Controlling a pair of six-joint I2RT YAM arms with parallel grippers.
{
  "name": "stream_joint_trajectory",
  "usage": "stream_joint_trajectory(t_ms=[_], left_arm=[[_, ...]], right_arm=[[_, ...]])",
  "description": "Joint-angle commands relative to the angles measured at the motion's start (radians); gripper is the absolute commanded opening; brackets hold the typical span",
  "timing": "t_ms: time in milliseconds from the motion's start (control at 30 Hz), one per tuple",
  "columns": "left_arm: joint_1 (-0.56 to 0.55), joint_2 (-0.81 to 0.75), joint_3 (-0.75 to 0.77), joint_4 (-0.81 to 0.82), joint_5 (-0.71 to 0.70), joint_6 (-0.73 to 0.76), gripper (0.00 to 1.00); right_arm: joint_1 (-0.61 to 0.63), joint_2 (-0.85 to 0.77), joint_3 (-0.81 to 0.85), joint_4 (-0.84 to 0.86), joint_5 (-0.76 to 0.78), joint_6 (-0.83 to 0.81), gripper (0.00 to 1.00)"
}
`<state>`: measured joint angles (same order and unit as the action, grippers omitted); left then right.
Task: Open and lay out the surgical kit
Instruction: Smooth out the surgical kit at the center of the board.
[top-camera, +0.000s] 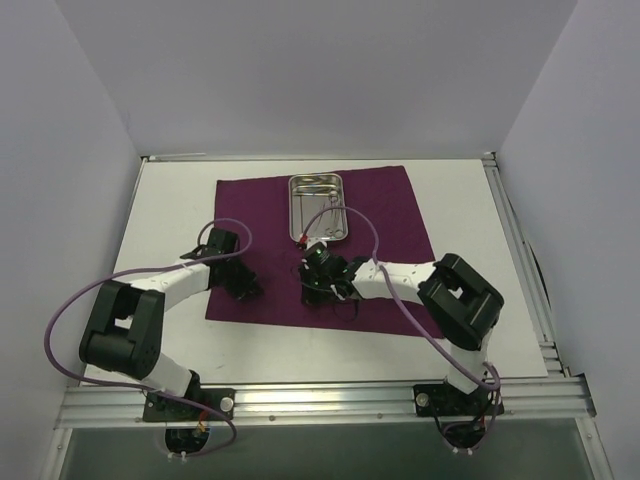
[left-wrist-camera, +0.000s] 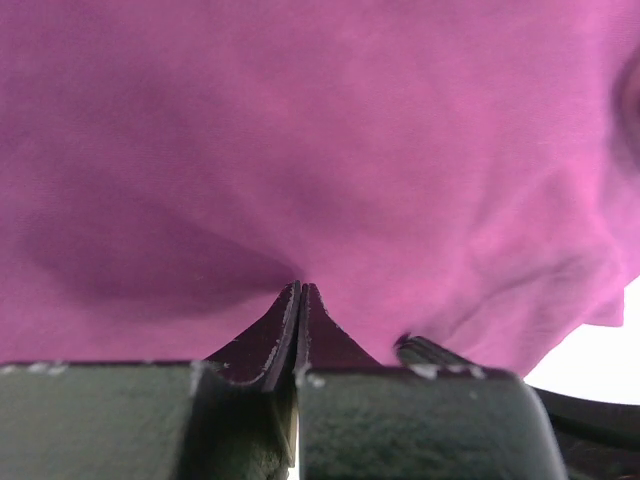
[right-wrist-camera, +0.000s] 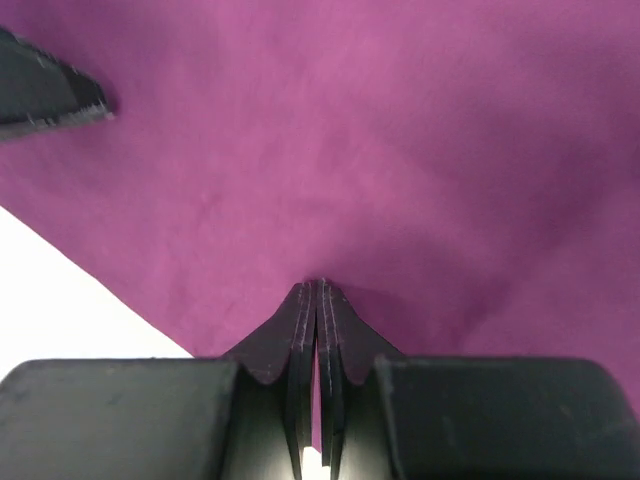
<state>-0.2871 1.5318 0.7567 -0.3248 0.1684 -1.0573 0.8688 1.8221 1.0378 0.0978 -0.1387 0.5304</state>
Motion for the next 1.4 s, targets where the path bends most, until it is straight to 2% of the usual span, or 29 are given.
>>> stream_joint_trajectory(t_ms=[0, 167, 300, 433, 600, 633, 667, 700, 800, 900, 933, 1033, 1067, 1133, 1200, 1233, 1300, 1333, 1367], left_arm=[[-0.023, -0.005, -0.005, -0.063, -0.052, -0.030, 0.02], [-0.061, -0.035, -0.023, -0.247, -0.132, -0.134, 0.02], [-0.095, -0.114, -0.123, -0.253, -0.087, -0.225, 0.02], [-0.155, -0.280, -0.163, -0.296, -0.092, -0.260, 0.02], [-0.176, -0.524, -0.143, -0.448, -0.138, -0.245, 0.03], [-0.176, -0.556, -0.134, -0.462, -0.142, -0.237, 0.06], [-0.176, -0.611, -0.128, -0.482, -0.148, -0.233, 0.16], [-0.176, -0.636, -0.125, -0.481, -0.155, -0.213, 0.35], [-0.173, -0.693, -0.111, -0.402, -0.145, -0.147, 0.47], [-0.170, -0.667, -0.068, -0.294, -0.150, -0.065, 0.52], [-0.169, -0.627, -0.053, -0.216, -0.132, -0.032, 0.52], [-0.170, -0.544, 0.035, -0.162, -0.144, 0.051, 0.55], [-0.167, -0.479, 0.065, -0.137, -0.155, 0.077, 0.55], [-0.159, -0.367, 0.174, -0.134, -0.159, 0.163, 0.52], [-0.143, -0.291, 0.298, -0.149, -0.175, 0.216, 0.47], [-0.121, -0.257, 0.331, -0.134, -0.168, 0.238, 0.41], [-0.095, -0.181, 0.383, -0.109, -0.144, 0.284, 0.17], [-0.075, -0.132, 0.415, -0.074, -0.115, 0.296, 0.06], [-0.023, -0.107, 0.430, -0.065, -0.087, 0.298, 0.02]], right_arm=[[0.058, 0.009, -0.033, 0.034, 0.066, 0.003, 0.00], [0.142, -0.007, -0.108, 0.031, 0.096, 0.051, 0.00], [0.216, -0.027, -0.171, 0.031, 0.099, 0.109, 0.00], [0.306, -0.063, -0.217, -0.003, 0.132, 0.166, 0.00], [0.326, -0.152, -0.280, -0.032, 0.189, 0.197, 0.00], [0.328, -0.162, -0.280, -0.046, 0.201, 0.197, 0.00], [0.328, -0.179, -0.280, -0.056, 0.211, 0.191, 0.00], [0.328, -0.188, -0.280, -0.076, 0.227, 0.187, 0.00], [0.319, -0.231, -0.289, -0.084, 0.248, 0.180, 0.03], [0.280, -0.273, -0.271, -0.093, 0.254, 0.154, 0.15], [0.248, -0.290, -0.242, -0.093, 0.255, 0.143, 0.22], [0.176, -0.306, -0.184, -0.148, 0.255, 0.085, 0.36], [0.109, -0.316, -0.139, -0.158, 0.254, 0.068, 0.40], [0.037, -0.322, -0.090, -0.190, 0.255, 0.010, 0.48], [-0.068, -0.320, -0.001, -0.226, 0.272, -0.026, 0.48], [-0.101, -0.317, 0.026, -0.233, 0.277, -0.064, 0.46], [-0.212, -0.308, 0.094, -0.233, 0.274, -0.095, 0.40], [-0.244, -0.296, 0.112, -0.228, 0.274, -0.115, 0.33], [-0.276, -0.290, 0.131, -0.222, 0.269, -0.122, 0.30]])
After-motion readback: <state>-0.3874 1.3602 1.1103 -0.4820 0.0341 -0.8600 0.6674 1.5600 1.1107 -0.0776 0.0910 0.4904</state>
